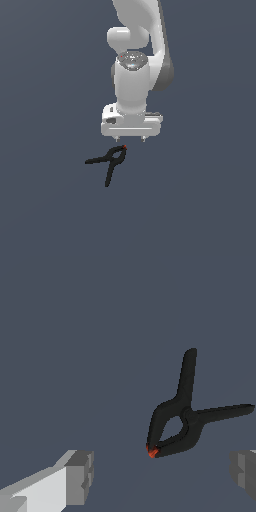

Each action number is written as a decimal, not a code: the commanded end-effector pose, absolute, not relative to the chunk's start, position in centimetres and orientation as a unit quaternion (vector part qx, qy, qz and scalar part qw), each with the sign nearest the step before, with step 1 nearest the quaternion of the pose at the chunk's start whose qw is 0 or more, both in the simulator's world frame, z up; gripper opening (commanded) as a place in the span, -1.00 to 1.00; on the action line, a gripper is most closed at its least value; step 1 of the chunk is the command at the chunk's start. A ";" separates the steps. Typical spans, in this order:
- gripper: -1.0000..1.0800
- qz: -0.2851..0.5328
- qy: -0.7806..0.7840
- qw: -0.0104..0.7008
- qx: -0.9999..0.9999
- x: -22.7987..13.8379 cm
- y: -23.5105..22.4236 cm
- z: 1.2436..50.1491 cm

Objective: Pick up the object and move it to a goal position.

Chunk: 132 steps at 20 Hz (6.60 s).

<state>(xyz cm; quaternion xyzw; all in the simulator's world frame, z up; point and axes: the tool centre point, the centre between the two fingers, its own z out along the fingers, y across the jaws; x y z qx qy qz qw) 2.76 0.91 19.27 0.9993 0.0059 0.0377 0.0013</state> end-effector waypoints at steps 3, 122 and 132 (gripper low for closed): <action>0.23 0.039 0.007 0.000 0.999 2.8 1.1 19.4; -1.00 -0.283 -0.617 -0.287 0.676 5.6 -19.1 8.6; -1.00 -0.201 -0.667 -0.330 0.638 7.3 -21.9 19.4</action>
